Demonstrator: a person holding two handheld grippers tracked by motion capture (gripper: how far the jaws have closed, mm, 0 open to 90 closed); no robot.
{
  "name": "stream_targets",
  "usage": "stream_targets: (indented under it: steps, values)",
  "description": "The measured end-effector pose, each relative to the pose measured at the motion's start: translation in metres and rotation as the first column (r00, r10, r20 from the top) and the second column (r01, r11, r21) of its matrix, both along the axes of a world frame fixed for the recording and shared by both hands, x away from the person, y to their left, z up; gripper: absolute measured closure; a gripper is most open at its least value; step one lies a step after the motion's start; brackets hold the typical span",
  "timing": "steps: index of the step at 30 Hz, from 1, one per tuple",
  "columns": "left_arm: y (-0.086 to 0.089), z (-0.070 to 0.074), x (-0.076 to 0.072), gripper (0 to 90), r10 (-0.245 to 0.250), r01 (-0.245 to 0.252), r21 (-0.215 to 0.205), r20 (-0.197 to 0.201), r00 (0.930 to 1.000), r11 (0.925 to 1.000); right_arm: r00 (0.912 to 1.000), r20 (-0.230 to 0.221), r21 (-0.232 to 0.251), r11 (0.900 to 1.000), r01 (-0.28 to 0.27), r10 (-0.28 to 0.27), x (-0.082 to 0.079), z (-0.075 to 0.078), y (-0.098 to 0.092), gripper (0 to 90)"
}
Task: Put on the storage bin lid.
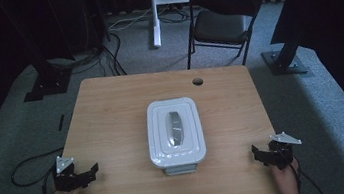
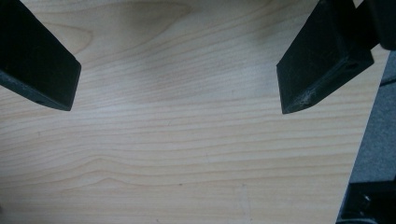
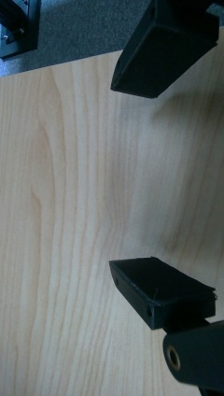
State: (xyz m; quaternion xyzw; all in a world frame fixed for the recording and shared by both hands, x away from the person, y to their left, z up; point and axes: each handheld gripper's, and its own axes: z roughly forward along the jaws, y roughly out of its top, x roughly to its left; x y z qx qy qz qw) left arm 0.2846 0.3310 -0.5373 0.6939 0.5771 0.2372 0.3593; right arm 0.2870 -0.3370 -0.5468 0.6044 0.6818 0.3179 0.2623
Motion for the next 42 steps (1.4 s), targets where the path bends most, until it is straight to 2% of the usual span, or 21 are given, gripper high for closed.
stream_targets:
  steps: [2, 7, 11, 15, 16, 19, 22, 35, 42]
  values:
    - [0.0, -0.001, -0.001, 0.3, 0.001, -0.001, -0.001, -0.007, 1.0, 1.0, 1.0, 0.001, 0.005, 1.0, -0.002, 0.002, 0.0, -0.001, 0.001, 11.7]
    - [0.0, -0.004, -0.001, 0.3, 0.008, -0.008, 0.006, -0.038, 0.9993, 1.0, 0.9999, -0.012, -0.024, 1.0, -0.007, 0.007, 0.001, -0.003, 0.006, 11.7]
    - [0.001, -0.007, -0.001, 0.3, 0.006, -0.005, 0.013, -0.059, 0.9983, 0.9999, 0.9997, -0.023, -0.006, 1.0, -0.004, 0.004, 0.002, -0.003, 0.004, 11.7]
    - [-0.001, -0.007, 0.0, 0.3, 0.004, -0.002, 0.028, -0.078, 0.997, 0.9996, 0.9993, -0.037, -0.015, 1.0, -0.003, 0.003, 0.003, -0.003, 0.005, 11.7]
    - [-0.002, -0.008, 0.001, 0.3, 0.009, -0.005, 0.04, -0.096, 0.9953, 0.9992, 0.9993, -0.038, -0.021, 1.0, -0.003, 0.003, 0.004, -0.004, 0.005, 11.7]
    - [-0.004, -0.008, 0.001, 0.2, 0.006, 0.001, 0.066, -0.099, 0.9951, 0.9978, 0.9993, -0.037, -0.02, 1.0, 0.006, -0.006, 0.004, -0.004, 0.005, 11.7]
    - [-0.01, -0.009, 0.002, 0.3, 0.013, 0.001, 0.122, -0.11, 0.9939, 0.9926, 0.9993, -0.038, -0.02, 1.0, 0.004, -0.005, 0.004, -0.004, 0.005, 11.4]
    - [-0.014, -0.009, 0.005, 0.3, 0.095, -0.081, 0.123, -0.112, 0.9892, 0.9892, 0.9992, -0.039, -0.018, 1.0, -0.013, 0.013, 0.005, -0.004, 0.005, 11.5]
    - [-0.014, -0.009, 0.006, 0.3, 0.093, -0.079, 0.123, -0.111, 0.9895, 0.9893, 0.999, -0.04, -0.018, 1.0, -0.021, 0.02, 0.005, -0.004, 0.005, 11.5]
